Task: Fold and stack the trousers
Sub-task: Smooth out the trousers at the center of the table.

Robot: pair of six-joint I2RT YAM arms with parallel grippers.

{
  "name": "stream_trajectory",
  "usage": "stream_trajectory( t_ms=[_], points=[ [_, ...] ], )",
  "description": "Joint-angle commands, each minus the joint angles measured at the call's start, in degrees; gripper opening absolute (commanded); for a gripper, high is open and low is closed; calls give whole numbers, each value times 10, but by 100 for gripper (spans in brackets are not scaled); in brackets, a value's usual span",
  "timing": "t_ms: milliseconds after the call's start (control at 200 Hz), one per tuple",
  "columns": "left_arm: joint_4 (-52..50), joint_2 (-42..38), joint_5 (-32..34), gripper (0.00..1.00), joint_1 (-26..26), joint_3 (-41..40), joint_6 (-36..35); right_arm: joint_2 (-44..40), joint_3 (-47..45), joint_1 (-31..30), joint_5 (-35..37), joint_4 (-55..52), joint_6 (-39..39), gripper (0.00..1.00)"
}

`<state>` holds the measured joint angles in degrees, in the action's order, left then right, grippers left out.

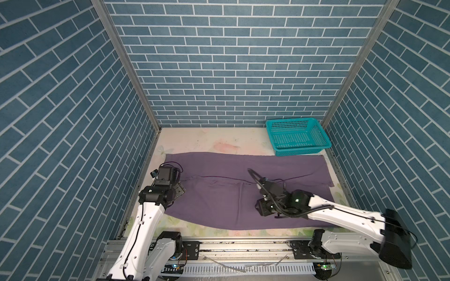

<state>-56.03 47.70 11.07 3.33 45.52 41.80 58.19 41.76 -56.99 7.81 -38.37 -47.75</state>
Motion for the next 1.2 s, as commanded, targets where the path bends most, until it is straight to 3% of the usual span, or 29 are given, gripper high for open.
stream_trajectory(
  t_ms=[0,45,70,90,200,320,450,750,1190],
  points=[
    [-39,-23,38,99,-11,-9,15,-130,-58,90,127,-217,-159,69],
    [-36,-28,34,99,-19,-9,16,-197,-69,138,137,-259,-172,78],
    [-33,-31,30,99,-25,-11,15,-231,-73,163,141,-279,-175,96],
    [-30,-33,26,99,-29,-13,14,-255,-73,181,144,-295,-179,99],
    [-8,-28,-15,99,-49,-21,11,-315,-65,252,137,-327,-176,99],
    [9,-7,-44,99,-59,-28,7,-255,-64,305,109,-310,-147,99],
    [21,4,-65,99,-65,-38,1,-187,-108,368,26,-218,-116,99],
    [44,0,-81,99,-81,-53,-14,-197,-182,560,-76,-167,-83,99],
    [111,51,-136,99,-97,-88,-21,-94,-217,727,-79,-73,-100,99]
  ],
)
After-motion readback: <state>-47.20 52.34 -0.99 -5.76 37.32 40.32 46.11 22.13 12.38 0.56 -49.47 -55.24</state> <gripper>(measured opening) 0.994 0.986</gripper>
